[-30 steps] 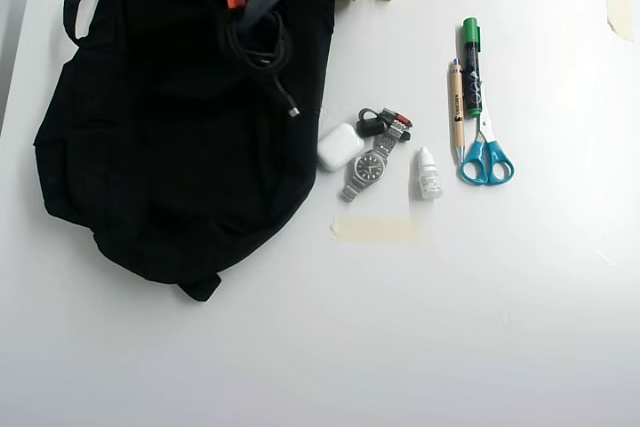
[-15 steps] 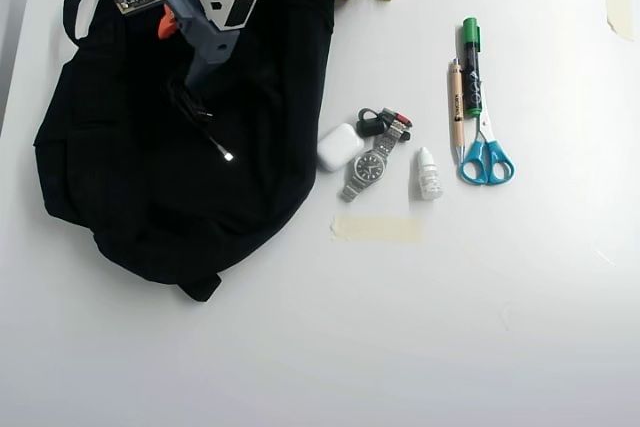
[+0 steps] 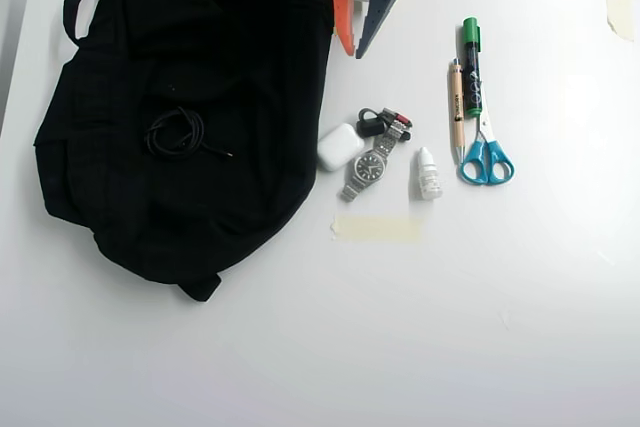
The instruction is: Put the usbc cable into the black bag
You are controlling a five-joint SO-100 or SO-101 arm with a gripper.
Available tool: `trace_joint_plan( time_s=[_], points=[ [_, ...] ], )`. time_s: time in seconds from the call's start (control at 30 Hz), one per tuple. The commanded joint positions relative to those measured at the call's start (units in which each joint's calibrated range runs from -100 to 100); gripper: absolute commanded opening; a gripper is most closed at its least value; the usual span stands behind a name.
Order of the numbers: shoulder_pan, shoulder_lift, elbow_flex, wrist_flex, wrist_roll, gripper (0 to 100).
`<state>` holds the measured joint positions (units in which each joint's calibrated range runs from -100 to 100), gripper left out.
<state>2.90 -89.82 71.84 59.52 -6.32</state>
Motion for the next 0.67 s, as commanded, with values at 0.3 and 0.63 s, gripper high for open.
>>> trace_joint_plan(
  time_s=[0.3, 0.63],
  points=[
    [-0.58, -9.18, 27.44, 12.40, 0.03, 2],
    [-1.03, -9.26, 27.44, 12.48, -0.02, 2]
  ],
)
